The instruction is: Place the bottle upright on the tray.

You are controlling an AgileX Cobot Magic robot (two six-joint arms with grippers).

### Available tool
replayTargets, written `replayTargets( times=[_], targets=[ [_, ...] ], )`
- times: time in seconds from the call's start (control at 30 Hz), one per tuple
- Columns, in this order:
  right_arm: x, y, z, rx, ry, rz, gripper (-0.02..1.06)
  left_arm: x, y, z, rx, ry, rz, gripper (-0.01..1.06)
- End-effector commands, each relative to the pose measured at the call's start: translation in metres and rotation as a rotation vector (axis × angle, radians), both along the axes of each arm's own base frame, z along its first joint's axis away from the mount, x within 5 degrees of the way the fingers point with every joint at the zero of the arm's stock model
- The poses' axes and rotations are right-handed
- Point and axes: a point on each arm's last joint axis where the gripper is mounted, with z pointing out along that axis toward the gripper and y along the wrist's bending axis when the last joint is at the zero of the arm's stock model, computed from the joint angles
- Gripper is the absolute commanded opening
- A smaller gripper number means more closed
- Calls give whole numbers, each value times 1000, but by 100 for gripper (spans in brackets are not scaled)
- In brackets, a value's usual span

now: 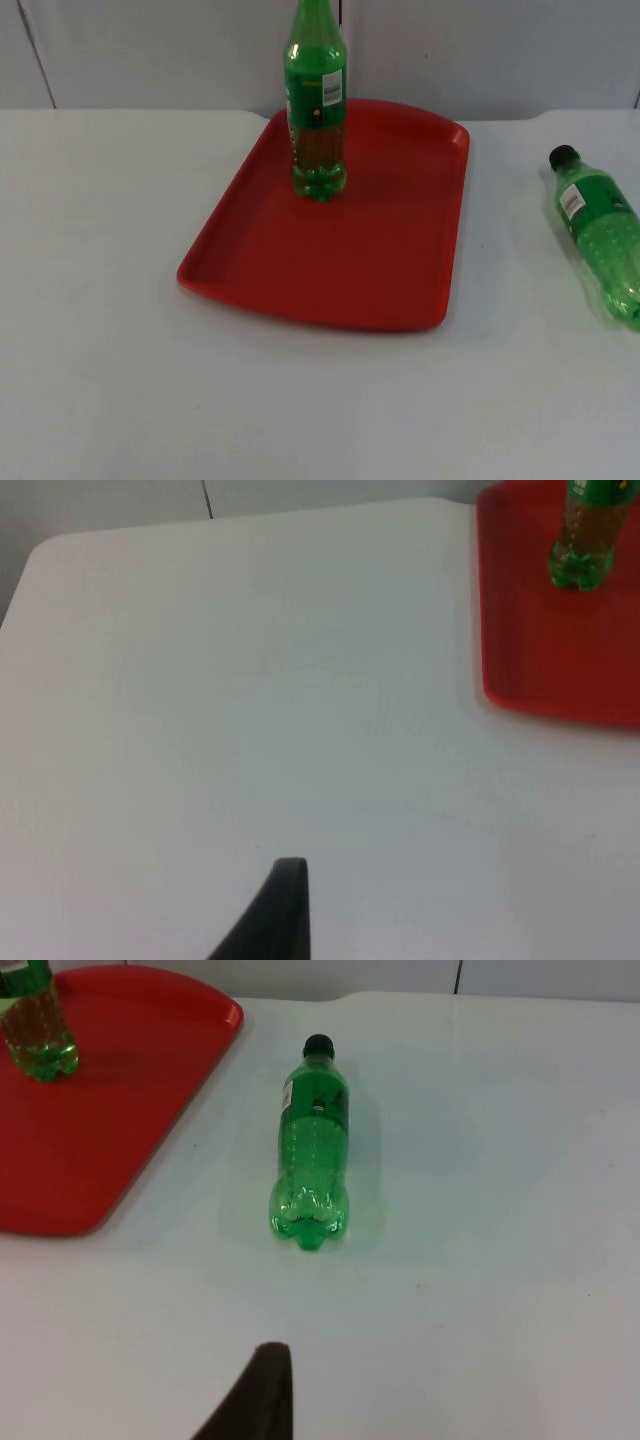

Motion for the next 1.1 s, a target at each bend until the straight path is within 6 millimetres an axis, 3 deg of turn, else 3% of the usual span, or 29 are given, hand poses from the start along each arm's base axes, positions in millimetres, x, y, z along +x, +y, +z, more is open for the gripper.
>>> replayTargets(
  times=[0.0, 1.07],
  targets=[
    [0, 0, -1, -3, -3, 0, 105, 0, 0, -1, 1, 3, -1, 105],
    [0, 0, -1, -3, -3, 0, 105, 0, 0, -1, 1, 3, -1, 105]
  ],
)
